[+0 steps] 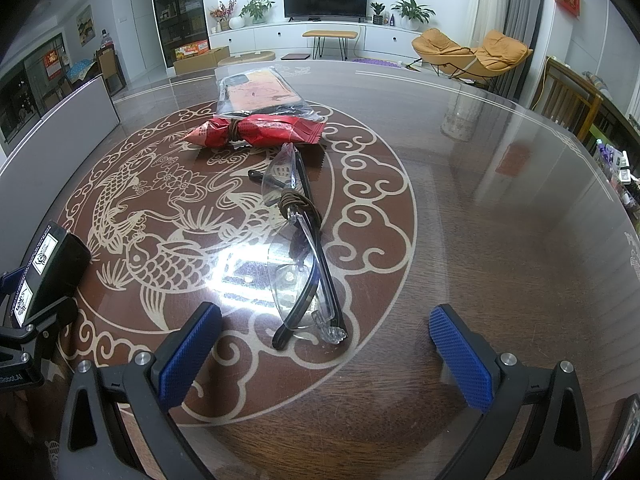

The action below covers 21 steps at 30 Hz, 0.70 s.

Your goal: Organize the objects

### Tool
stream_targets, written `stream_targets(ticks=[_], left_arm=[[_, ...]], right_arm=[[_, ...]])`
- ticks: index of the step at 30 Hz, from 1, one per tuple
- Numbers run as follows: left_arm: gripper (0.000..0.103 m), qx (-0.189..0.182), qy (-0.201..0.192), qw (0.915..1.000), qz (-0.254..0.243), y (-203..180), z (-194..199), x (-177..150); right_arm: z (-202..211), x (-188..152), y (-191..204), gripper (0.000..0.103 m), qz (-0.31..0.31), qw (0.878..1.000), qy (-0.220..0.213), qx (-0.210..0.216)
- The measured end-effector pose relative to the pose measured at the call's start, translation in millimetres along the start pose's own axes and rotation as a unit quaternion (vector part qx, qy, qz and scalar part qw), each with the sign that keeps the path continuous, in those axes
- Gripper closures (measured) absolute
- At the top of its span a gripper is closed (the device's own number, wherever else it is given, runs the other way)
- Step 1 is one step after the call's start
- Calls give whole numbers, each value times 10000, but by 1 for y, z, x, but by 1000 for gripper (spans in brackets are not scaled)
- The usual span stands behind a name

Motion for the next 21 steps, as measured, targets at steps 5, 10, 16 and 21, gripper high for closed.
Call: stream_targets(ticks=[5,10,16,21], left_arm=[[0,0,0,10000,0,0,1,0],[0,-84,285,9994,-154,-2,-3,3],[31,-251,394,9988,-124,0,-3,17],[45,-448,178,9986,-237,-2,3,14]], right_arm=[[0,0,0,0,0,10000,1,0],[-1,4,1,0,109,9995,274,63],[-7,47,17,6,609,9931,971,235],[-12,63,35,77,848,9885,1196,371]])
Point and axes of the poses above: each gripper's, at about its wrist camera, not at the fingertips, and z roughly against the way its jaws point, y to its left, x to its top, the point moved 4 cm from there along -z, roughly the way its jaws point, and after that the axes turned 6 degrees about y, right-handed, at the moved point
